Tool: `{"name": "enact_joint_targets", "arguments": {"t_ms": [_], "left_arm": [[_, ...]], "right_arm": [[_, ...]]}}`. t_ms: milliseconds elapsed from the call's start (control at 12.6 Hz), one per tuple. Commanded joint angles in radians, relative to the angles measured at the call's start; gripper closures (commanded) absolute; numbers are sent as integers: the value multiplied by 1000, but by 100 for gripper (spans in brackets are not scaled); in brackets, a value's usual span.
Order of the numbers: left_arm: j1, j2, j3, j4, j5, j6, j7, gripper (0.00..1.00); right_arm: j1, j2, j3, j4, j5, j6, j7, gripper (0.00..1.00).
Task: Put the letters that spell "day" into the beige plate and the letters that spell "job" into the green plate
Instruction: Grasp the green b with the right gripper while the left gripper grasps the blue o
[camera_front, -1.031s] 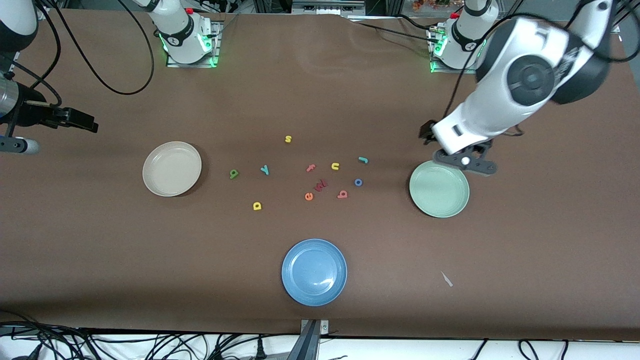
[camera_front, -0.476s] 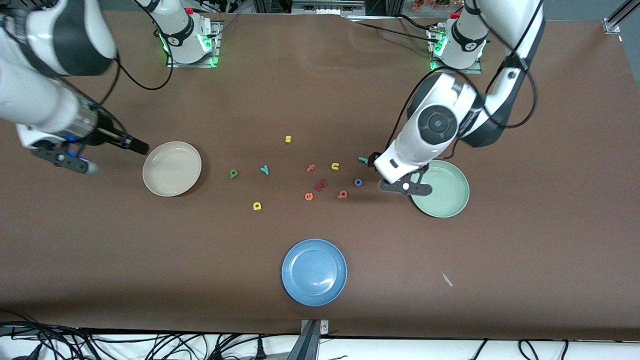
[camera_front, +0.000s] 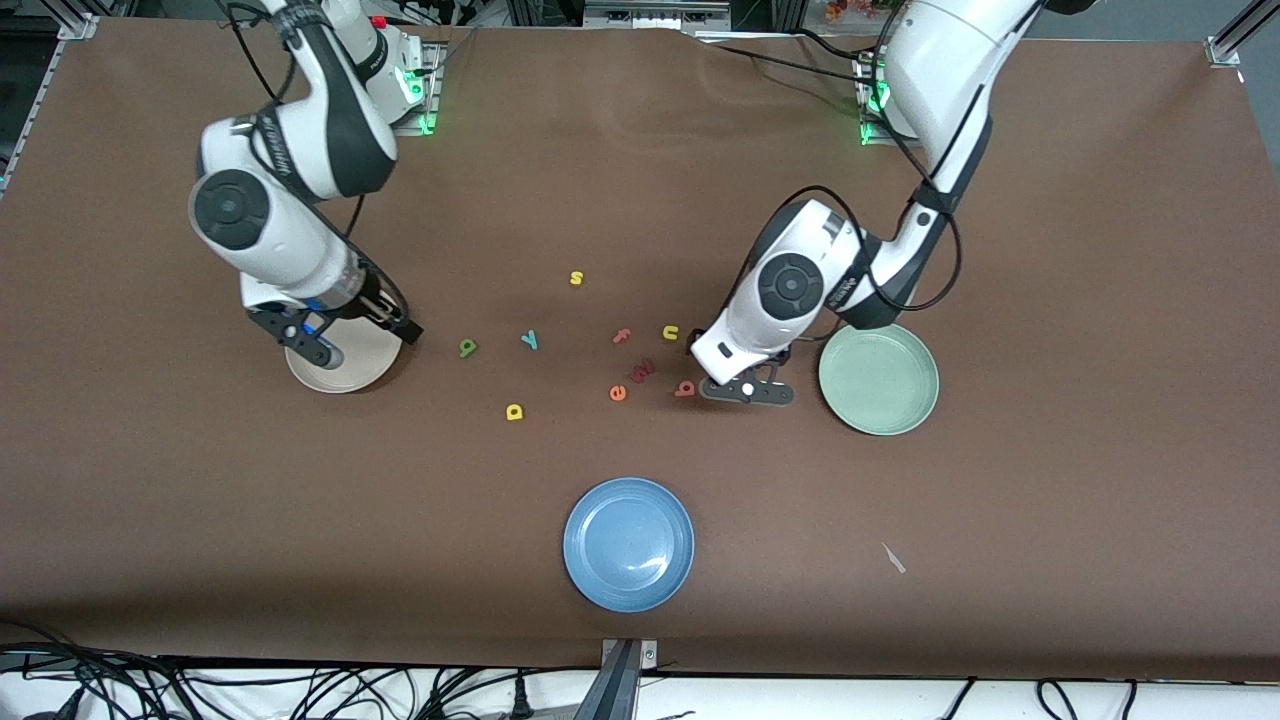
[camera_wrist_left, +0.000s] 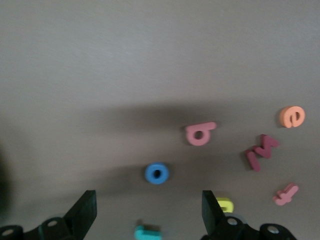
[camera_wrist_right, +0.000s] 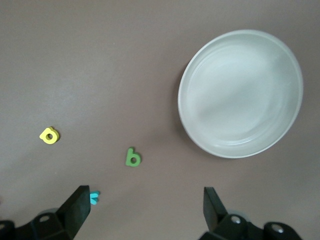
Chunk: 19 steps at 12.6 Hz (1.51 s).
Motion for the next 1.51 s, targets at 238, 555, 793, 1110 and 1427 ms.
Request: {"name": "enact_joint_targets", "arguments": {"t_ms": [238, 555, 793, 1110, 1427], "left_arm": [[-24, 48, 13, 17, -8, 31, -12, 48], [-35, 67, 19, 15, 21, 31, -12, 48], [-35, 73, 17, 13, 73, 31, -18, 48], [-37, 93, 17, 16, 73, 39, -21, 48], [-38, 104, 17, 20, 73, 54, -30, 48]], "right_arm": [[-4, 87, 28, -157, 62, 314, 86, 0], [-4, 162, 62, -154, 62, 362, 156, 0], [-4, 208, 62, -144, 90, 407, 165, 0], [18, 262, 65, -121, 105, 452, 255, 0], [15, 274, 65, -114, 105, 451, 251, 17]]}}
